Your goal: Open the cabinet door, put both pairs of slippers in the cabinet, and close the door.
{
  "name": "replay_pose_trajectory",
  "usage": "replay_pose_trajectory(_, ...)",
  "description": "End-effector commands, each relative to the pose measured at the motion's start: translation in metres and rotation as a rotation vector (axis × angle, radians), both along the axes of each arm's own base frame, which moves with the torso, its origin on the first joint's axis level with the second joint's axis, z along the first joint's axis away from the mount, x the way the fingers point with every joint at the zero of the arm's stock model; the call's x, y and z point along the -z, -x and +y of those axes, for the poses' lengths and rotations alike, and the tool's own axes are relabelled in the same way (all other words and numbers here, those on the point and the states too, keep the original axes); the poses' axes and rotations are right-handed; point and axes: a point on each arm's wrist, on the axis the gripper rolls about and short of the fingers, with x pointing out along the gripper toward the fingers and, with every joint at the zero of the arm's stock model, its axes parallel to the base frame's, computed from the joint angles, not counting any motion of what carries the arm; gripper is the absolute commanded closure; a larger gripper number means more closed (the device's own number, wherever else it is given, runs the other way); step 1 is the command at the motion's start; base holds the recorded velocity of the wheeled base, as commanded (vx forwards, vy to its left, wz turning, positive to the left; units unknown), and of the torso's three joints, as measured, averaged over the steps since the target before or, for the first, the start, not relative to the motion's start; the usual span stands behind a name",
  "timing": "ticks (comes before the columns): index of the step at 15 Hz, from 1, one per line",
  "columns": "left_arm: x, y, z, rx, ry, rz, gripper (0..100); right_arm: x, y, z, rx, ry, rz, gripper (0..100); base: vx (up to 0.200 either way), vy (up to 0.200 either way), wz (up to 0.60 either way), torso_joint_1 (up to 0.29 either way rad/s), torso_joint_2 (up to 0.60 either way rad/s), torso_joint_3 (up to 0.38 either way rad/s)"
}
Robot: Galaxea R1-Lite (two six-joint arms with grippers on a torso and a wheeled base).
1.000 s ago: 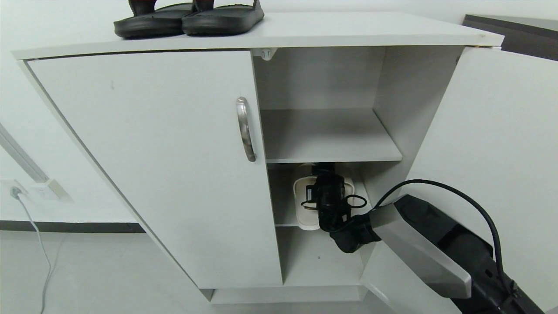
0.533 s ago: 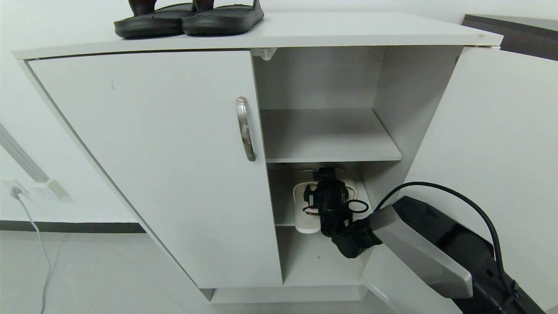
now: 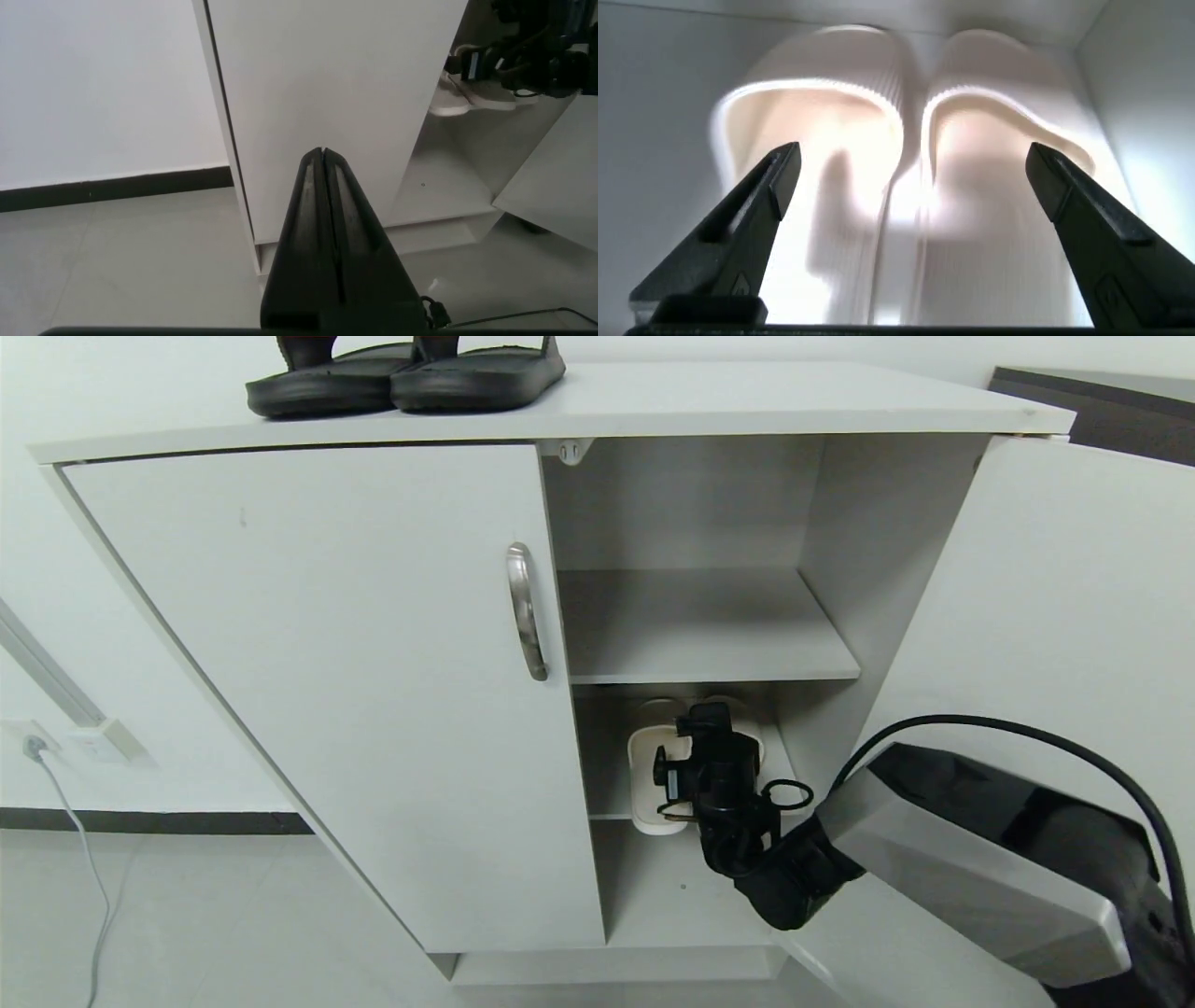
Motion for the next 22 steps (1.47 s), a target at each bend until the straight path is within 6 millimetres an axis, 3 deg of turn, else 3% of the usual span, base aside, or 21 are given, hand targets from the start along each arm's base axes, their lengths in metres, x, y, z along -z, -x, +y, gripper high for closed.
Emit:
replay_pose_trajectory(1, 0.0, 0.0, 0.0, -0.001, 0.0, 0.001, 100, -0.031, 0.044, -0.009, -0.047, -0.024, -0.028, 0, 0.0, 0.0, 0.0, 0.0, 0.0, 0.0)
replay_pose_trajectory(9, 0.0, 0.0, 0.0, 0.0, 0.0, 0.001, 100, -0.063, 0.153, -0.048, -0.205, -0.022, -0.045, 0, 0.0, 0.0, 0.0, 0.0, 0.0, 0.0)
replay_pose_trajectory(12, 0.0, 0.0, 0.0, -0.001, 0.0, 0.001, 100, -0.069, 0.165, -0.042, -0.249, -0.036, -0.054, 0, 0.0, 0.0, 0.0, 0.0, 0.0, 0.0)
replay_pose_trajectory(20, 0.0, 0.0, 0.0, 0.0, 0.002, 0.002, 100, -0.069, 0.166, -0.042, -0.25, -0.034, -0.055, 0, 0.0, 0.0, 0.0, 0.0, 0.0, 0.0)
replay_pose_trajectory(22, 0.0, 0.0, 0.0, -0.001, 0.005, 0.002, 100, -0.069, 0.166, -0.042, -0.249, -0.034, -0.055, 0, -0.2, 0.0, 0.0, 0.0, 0.0, 0.002)
